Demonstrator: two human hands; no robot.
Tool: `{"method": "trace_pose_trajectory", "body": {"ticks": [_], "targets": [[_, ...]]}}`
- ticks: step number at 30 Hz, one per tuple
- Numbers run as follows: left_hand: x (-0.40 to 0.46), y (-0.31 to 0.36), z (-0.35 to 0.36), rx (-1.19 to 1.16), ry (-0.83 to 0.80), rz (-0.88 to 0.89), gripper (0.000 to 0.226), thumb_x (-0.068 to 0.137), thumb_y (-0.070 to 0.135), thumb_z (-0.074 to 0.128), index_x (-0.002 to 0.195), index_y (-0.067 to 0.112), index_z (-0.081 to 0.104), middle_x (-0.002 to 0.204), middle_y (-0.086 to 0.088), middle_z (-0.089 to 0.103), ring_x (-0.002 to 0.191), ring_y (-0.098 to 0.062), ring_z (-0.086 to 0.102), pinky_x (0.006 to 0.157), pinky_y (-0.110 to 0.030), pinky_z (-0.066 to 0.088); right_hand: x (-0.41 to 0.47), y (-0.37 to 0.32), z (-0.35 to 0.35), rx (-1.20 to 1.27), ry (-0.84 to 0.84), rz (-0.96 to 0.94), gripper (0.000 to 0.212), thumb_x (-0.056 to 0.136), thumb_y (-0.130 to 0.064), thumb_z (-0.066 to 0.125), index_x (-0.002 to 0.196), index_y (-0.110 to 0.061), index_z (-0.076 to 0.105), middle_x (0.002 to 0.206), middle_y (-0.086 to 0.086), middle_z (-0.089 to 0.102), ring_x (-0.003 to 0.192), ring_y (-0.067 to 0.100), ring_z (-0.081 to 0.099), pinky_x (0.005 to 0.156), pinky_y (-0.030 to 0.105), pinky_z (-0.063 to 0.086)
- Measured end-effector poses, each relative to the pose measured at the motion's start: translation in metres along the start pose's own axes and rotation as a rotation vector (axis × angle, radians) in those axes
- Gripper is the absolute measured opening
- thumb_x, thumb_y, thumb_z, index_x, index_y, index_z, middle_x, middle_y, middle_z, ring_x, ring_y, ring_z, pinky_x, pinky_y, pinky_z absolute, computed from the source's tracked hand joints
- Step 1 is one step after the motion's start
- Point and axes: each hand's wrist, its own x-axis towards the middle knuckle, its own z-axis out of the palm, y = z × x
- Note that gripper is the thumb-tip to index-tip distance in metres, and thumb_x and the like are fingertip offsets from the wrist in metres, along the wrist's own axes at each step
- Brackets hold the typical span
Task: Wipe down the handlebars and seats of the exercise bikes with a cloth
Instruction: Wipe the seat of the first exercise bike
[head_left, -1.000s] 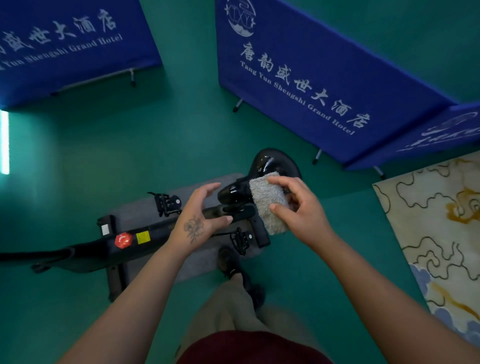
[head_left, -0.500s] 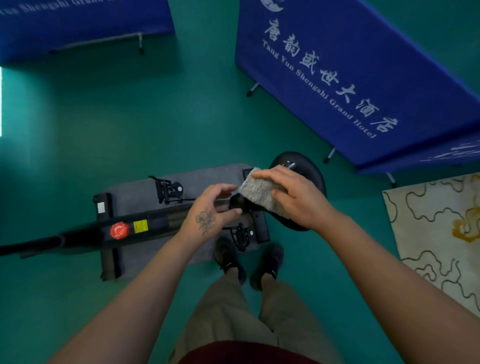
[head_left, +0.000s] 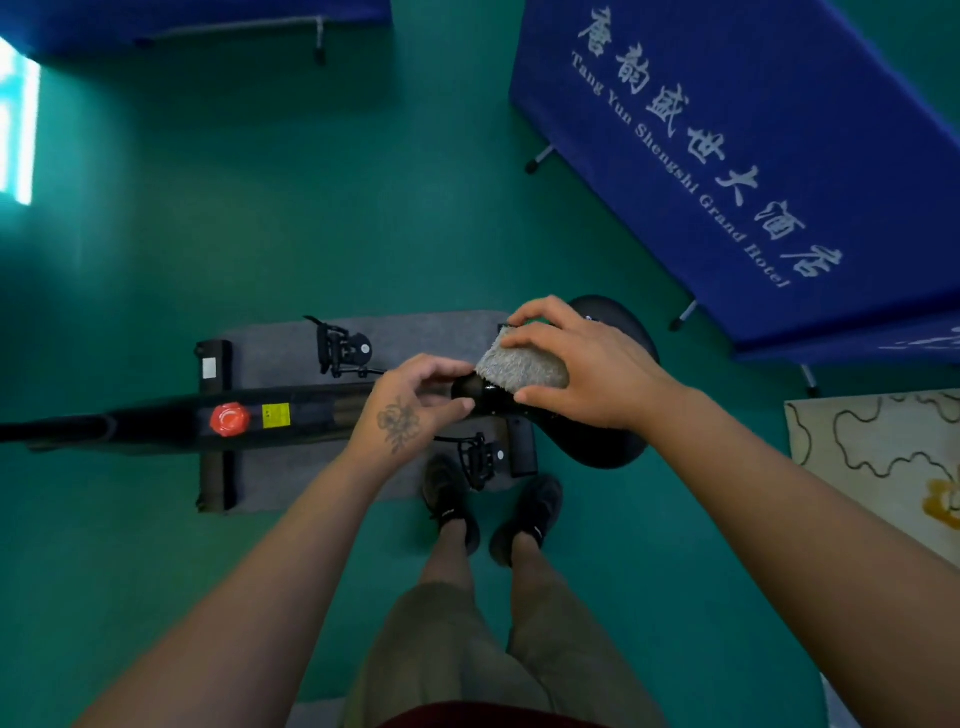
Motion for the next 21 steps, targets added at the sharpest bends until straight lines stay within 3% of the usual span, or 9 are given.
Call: {"method": "trace_pose_trajectory", "body": {"ticks": [5, 11, 17, 21], "targets": [[-0.001, -0.004, 0.002, -0.008, 0.022, 0.005, 0.037, 0.085, 0.000, 0.085, 0.112, 0.023, 0.075, 0.118, 0.002, 0.072, 0.102, -0.004, 0.073, 0.088, -0.016, 0.057, 0.007, 0.002, 0.004, -0.015, 0.018, -0.076, 0.052, 0.092, -0.049, 0.074, 0.140, -0.036, 0.059, 0.143, -0.020, 0.053, 0.119, 0.008, 0.059, 0.090, 0.027, 0.044], [-0.002, -0.008, 0.004, -0.034, 0.029, 0.038, 0.041, 0.083, -0.001, 0.086, 0.114, 0.023, 0.076, 0.113, 0.002, 0.072, 0.104, -0.005, 0.071, 0.088, -0.019, 0.056, 0.018, -0.010, 0.017, -0.001, -0.014, -0.146, 0.037, 0.095, -0.046, 0.070, 0.129, -0.032, 0.066, 0.128, -0.013, 0.061, 0.109, 0.015, 0.064, 0.089, 0.041, 0.053], [-0.002, -0.007, 0.003, -0.046, 0.036, 0.003, 0.038, 0.082, -0.003, 0.086, 0.117, 0.010, 0.076, 0.115, 0.000, 0.072, 0.097, 0.000, 0.073, 0.087, -0.015, 0.055, 0.014, 0.007, 0.004, -0.016, -0.031, -0.119, 0.035, 0.093, -0.046, 0.071, 0.128, -0.043, 0.065, 0.129, -0.021, 0.057, 0.110, 0.007, 0.060, 0.084, 0.032, 0.044], [-0.002, -0.005, 0.003, -0.041, 0.035, -0.023, 0.039, 0.082, -0.005, 0.086, 0.116, 0.009, 0.076, 0.114, 0.004, 0.072, 0.090, -0.001, 0.074, 0.083, -0.014, 0.056, 0.009, 0.016, 0.001, -0.018, -0.037, -0.087, 0.036, 0.092, -0.054, 0.068, 0.127, -0.047, 0.063, 0.130, -0.023, 0.055, 0.110, 0.007, 0.061, 0.089, 0.039, 0.051]]}}
